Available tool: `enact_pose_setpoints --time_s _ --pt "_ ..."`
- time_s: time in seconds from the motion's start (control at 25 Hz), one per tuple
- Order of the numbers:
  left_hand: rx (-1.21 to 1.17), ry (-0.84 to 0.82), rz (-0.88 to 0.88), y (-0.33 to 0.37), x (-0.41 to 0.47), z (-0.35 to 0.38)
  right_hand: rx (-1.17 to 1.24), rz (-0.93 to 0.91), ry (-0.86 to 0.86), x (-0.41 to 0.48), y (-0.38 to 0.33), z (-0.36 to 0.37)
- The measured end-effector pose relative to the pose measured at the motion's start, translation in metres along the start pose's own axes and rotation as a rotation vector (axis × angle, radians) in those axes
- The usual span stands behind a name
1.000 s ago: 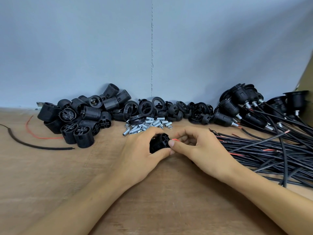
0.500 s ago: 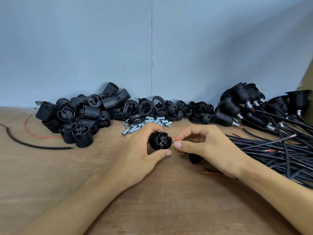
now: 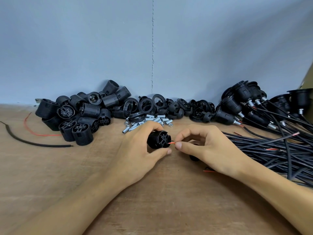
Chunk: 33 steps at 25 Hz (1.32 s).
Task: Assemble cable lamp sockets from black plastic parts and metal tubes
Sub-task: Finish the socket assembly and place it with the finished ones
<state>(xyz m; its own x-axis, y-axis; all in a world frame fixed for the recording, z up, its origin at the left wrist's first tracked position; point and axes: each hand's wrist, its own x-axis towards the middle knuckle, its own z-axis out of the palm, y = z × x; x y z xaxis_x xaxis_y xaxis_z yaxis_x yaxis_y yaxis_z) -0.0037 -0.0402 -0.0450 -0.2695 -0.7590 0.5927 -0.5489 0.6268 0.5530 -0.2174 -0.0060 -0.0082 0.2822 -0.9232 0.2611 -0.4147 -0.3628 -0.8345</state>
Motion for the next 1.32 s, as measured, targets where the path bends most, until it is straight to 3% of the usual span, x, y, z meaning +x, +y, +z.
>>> enact_pose_setpoints --time_s 0.16,0.4,0.92,1.32 --pt "0.035 0.019 -0.007 0.000 0.000 0.001 -0.130 -0.044 0.149 -0.001 0.000 0.009" --pt "0.101 0.021 0.044 0.004 -0.001 0.000 -0.251 -0.081 0.235 -0.001 -0.001 0.016" --pt "0.115 0.031 0.138 0.001 0.002 0.004 -0.300 -0.089 0.245 -0.003 -0.007 0.021" --pt "0.034 0.029 0.065 0.003 0.001 0.004 -0.309 -0.105 0.284 -0.004 -0.007 0.021"
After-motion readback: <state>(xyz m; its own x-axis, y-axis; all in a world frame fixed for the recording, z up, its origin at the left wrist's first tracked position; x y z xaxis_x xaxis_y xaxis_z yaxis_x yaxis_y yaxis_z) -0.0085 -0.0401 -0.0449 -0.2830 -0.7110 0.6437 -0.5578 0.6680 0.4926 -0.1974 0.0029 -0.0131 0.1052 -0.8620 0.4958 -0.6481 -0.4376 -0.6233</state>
